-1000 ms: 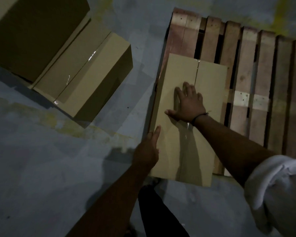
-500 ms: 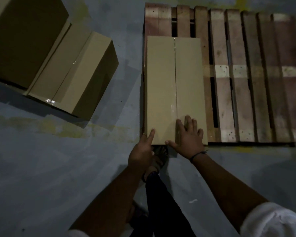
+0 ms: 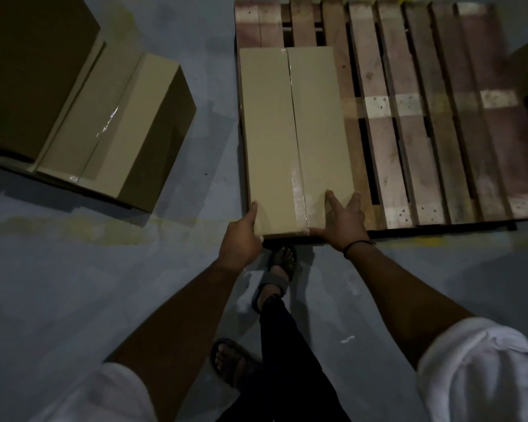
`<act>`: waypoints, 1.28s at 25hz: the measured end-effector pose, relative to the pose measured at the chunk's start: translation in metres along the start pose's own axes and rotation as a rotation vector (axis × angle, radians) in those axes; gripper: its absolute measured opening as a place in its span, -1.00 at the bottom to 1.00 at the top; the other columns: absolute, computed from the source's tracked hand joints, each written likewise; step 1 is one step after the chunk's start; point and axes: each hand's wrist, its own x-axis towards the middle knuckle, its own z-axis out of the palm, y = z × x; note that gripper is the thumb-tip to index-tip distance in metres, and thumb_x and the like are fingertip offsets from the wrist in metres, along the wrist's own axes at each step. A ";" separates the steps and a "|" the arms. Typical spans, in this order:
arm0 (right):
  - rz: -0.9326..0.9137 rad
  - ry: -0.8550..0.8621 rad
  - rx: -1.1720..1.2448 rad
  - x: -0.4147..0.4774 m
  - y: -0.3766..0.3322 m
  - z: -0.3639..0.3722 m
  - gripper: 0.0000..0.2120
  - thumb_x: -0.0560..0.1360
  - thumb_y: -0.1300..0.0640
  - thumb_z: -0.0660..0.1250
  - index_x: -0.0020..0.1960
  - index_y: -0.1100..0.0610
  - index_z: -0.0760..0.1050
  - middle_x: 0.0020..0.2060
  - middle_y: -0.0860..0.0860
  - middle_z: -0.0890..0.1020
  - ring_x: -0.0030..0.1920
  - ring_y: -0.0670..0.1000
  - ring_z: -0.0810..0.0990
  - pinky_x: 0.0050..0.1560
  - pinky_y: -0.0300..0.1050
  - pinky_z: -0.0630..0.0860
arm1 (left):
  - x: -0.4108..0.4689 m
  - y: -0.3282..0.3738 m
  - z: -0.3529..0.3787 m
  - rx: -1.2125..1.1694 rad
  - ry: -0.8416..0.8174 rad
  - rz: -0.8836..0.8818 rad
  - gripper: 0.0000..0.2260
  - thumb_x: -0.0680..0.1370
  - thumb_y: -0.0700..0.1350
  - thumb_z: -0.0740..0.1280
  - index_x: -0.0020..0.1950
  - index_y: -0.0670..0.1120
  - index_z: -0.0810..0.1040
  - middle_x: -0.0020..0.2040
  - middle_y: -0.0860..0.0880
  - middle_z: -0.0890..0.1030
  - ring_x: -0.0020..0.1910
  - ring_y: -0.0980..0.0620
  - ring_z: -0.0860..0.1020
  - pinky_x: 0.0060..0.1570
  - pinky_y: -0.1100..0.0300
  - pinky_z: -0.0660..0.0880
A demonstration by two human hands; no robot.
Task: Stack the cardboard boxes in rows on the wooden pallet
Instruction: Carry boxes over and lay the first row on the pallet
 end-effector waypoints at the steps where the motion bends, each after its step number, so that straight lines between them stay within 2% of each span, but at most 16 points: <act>1: 0.000 0.003 0.006 0.000 0.001 -0.001 0.12 0.28 -0.30 0.57 0.62 -0.20 -0.04 0.58 0.22 -0.26 0.53 0.40 0.02 0.52 0.22 0.19 | 0.000 -0.001 0.000 -0.004 -0.010 -0.004 -0.23 0.54 -0.31 0.39 0.65 0.01 0.09 0.39 -0.21 0.50 0.25 -0.16 0.55 0.20 0.25 0.40; 4: -0.018 0.023 0.021 -0.003 0.000 -0.002 0.08 0.29 -0.27 0.58 0.61 -0.18 0.02 0.58 0.21 -0.23 0.52 0.38 0.06 0.52 0.19 0.21 | 0.002 -0.002 -0.003 0.025 -0.030 -0.003 -0.21 0.53 -0.27 0.42 0.65 0.01 0.10 0.39 -0.19 0.51 0.25 -0.15 0.56 0.26 0.16 0.46; 6: -0.020 0.032 0.036 -0.005 -0.001 -0.002 0.05 0.30 -0.24 0.58 0.61 -0.18 0.05 0.58 0.19 -0.20 0.52 0.37 0.07 0.51 0.17 0.23 | 0.003 -0.002 -0.005 0.014 -0.025 -0.021 -0.21 0.51 -0.27 0.44 0.64 0.00 0.12 0.41 -0.16 0.51 0.25 -0.12 0.57 0.26 0.19 0.45; 17: -0.046 0.025 -0.025 -0.007 -0.009 0.003 0.03 0.32 -0.26 0.56 0.60 -0.20 0.03 0.57 0.21 -0.23 0.52 0.38 0.06 0.47 0.19 0.26 | -0.004 -0.004 -0.009 0.022 0.016 -0.028 -0.25 0.52 -0.29 0.42 0.63 -0.04 0.15 0.31 -0.16 0.59 0.14 -0.07 0.62 0.00 0.30 0.45; 21: -0.020 -0.020 -0.091 -0.007 -0.012 -0.001 0.01 0.35 -0.32 0.50 0.60 -0.19 -0.01 0.58 0.21 -0.23 0.55 0.39 -0.02 0.45 0.34 0.21 | -0.010 0.001 -0.008 0.025 0.030 -0.028 -0.29 0.55 -0.26 0.40 0.63 -0.04 0.16 0.32 -0.17 0.57 0.21 -0.12 0.58 0.05 0.32 0.39; 24: -0.106 0.089 -0.151 -0.014 -0.025 -0.008 -0.20 0.44 -0.36 0.36 0.55 -0.15 0.14 0.60 0.16 -0.09 0.56 0.34 -0.06 0.44 0.46 0.10 | -0.011 0.004 -0.021 0.005 0.052 -0.005 -0.33 0.57 -0.21 0.41 0.62 -0.05 0.19 0.35 -0.07 0.52 0.25 -0.07 0.55 0.09 0.33 0.37; 26: -0.183 0.136 -0.164 -0.023 -0.041 -0.016 -0.30 0.49 -0.33 0.30 0.54 -0.14 0.20 0.60 0.13 -0.01 0.57 0.29 -0.02 0.45 0.45 0.11 | -0.014 0.005 -0.037 -0.028 0.087 -0.025 -0.34 0.59 -0.15 0.40 0.62 -0.04 0.18 0.41 -0.06 0.47 0.31 -0.06 0.51 0.22 0.26 0.40; 28: -0.239 0.140 -0.170 -0.042 -0.059 -0.025 -0.36 0.53 -0.27 0.27 0.54 -0.12 0.22 0.60 0.12 0.06 0.56 0.27 0.02 0.46 0.42 0.12 | -0.028 0.010 -0.055 -0.011 0.098 -0.064 -0.34 0.60 -0.09 0.39 0.63 -0.06 0.17 0.49 -0.14 0.41 0.39 -0.14 0.46 0.37 0.07 0.41; 32: -0.293 0.111 -0.107 -0.097 -0.084 -0.052 -0.40 0.54 -0.21 0.29 0.52 -0.06 0.32 0.54 0.12 0.23 0.54 0.20 0.13 0.48 0.29 0.16 | -0.083 0.028 -0.086 0.027 0.123 -0.067 -0.37 0.61 -0.07 0.38 0.62 -0.09 0.20 0.52 -0.19 0.38 0.42 -0.17 0.44 0.38 -0.04 0.43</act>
